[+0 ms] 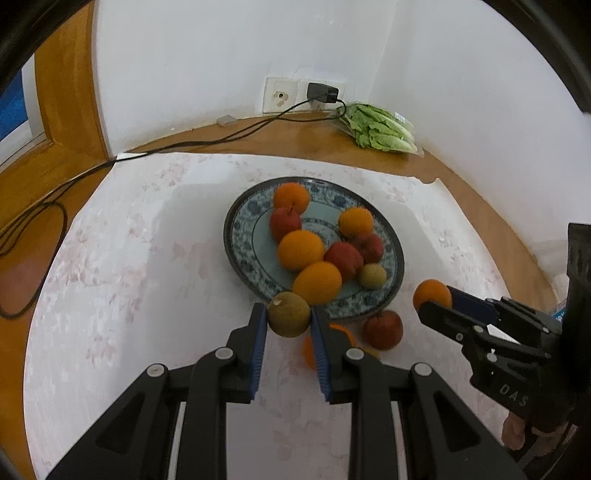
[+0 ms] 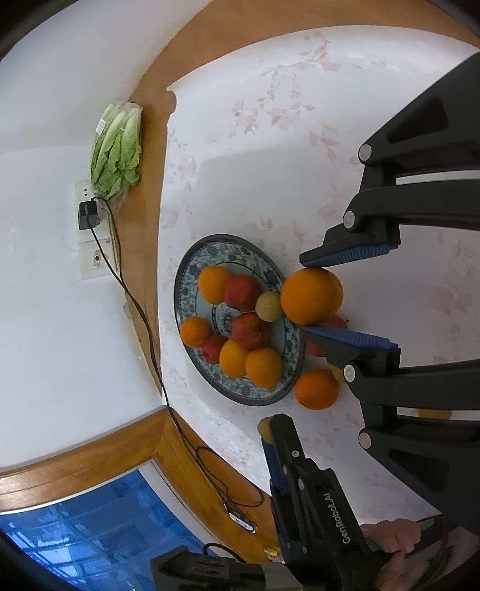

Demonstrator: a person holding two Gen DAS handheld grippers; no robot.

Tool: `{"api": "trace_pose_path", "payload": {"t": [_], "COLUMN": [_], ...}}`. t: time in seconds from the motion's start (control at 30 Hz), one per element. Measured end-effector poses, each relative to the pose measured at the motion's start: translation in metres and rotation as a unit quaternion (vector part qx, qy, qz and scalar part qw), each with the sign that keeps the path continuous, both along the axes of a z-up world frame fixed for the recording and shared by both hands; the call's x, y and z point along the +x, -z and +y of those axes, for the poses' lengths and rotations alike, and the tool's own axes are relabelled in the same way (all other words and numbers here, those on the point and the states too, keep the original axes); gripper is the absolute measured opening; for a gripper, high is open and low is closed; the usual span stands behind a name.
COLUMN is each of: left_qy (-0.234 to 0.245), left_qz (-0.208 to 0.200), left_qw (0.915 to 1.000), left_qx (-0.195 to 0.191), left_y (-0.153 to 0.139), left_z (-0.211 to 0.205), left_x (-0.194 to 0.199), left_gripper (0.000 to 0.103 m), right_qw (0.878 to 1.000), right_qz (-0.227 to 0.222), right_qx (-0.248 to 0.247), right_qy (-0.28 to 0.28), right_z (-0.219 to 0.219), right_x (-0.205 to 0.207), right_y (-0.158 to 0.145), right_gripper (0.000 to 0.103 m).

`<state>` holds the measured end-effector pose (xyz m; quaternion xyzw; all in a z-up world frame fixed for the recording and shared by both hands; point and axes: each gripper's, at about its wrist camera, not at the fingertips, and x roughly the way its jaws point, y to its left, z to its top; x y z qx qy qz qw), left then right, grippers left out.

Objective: Organize fruits
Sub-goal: 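Carry the brown fruit in the left gripper over the plate while the right gripper carries its orange there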

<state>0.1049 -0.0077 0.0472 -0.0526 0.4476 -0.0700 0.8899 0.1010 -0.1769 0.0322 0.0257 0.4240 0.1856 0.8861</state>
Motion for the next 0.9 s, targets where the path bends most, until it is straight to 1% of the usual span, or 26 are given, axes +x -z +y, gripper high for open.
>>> {"api": "trace_pose_path", "payload": {"t": [0.37,0.7,0.9], "left_qy": [-0.003,-0.005,-0.009], "left_qz": [0.003,0.004,0.004], "left_qw": [1.0,1.0,1.0], "left_qx": [0.008,0.006,0.002], "left_y": [0.005,0.014,0.019], "left_z": [0.0,0.002,0.004], "left_x": [0.025,0.043,0.053], "left_gripper": [0.025,0.025,0.025], "right_qw": [1.0,1.0,1.0], "right_qz": [-0.004,0.0,-0.003], "right_qx": [-0.006,-0.004,-0.008], "right_qy": [-0.001,0.006,0.005], "right_z": [0.004,0.004,0.006], "right_x": [0.018,0.039,0.044], "right_y": [-0.002,0.005,0.008], "right_gripper": [0.034,0.034,0.034]}}
